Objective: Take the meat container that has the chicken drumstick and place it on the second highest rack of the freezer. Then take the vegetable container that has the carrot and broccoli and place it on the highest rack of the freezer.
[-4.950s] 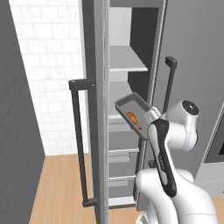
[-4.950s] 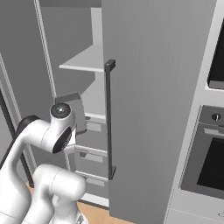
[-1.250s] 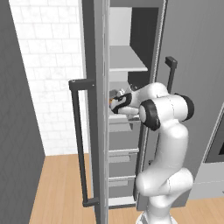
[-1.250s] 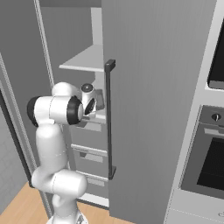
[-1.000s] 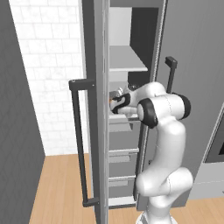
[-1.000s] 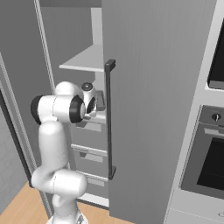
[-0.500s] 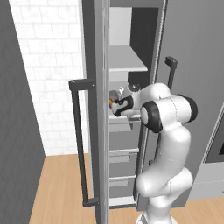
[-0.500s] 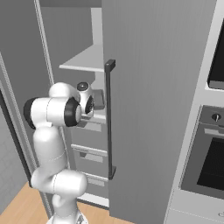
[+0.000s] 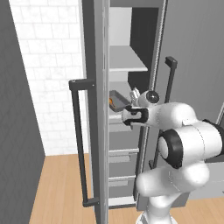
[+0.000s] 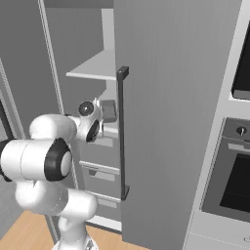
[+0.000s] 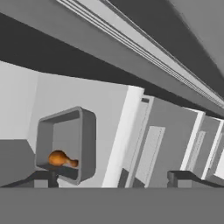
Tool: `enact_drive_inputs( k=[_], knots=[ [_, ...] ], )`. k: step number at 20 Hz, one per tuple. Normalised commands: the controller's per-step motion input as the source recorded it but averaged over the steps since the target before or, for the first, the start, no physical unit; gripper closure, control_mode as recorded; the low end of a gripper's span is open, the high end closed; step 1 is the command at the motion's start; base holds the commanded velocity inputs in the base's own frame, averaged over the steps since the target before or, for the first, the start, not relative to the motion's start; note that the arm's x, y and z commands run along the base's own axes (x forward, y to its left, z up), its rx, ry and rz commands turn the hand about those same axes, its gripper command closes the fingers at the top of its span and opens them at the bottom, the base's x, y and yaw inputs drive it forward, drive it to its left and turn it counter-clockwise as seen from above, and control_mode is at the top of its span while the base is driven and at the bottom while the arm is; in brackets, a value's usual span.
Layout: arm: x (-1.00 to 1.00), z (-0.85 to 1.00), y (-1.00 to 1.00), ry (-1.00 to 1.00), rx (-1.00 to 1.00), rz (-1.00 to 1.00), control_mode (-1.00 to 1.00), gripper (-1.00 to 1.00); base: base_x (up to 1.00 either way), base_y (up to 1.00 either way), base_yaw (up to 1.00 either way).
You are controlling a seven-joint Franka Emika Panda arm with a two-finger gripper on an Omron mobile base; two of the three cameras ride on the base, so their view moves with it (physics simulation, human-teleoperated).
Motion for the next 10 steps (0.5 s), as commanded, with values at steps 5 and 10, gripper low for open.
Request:
enact_drive_inputs(
  k=[5, 10],
  knots=[
    [-1.00, 1.00, 0.00, -0.01, -0.02, 0.00, -1.00, -1.00, 0.00, 0.00, 0.00],
    [-1.00, 1.00, 0.00, 0.09, -0.04, 0.00, -1.00, -1.00, 0.00, 0.00, 0.00]
  ],
)
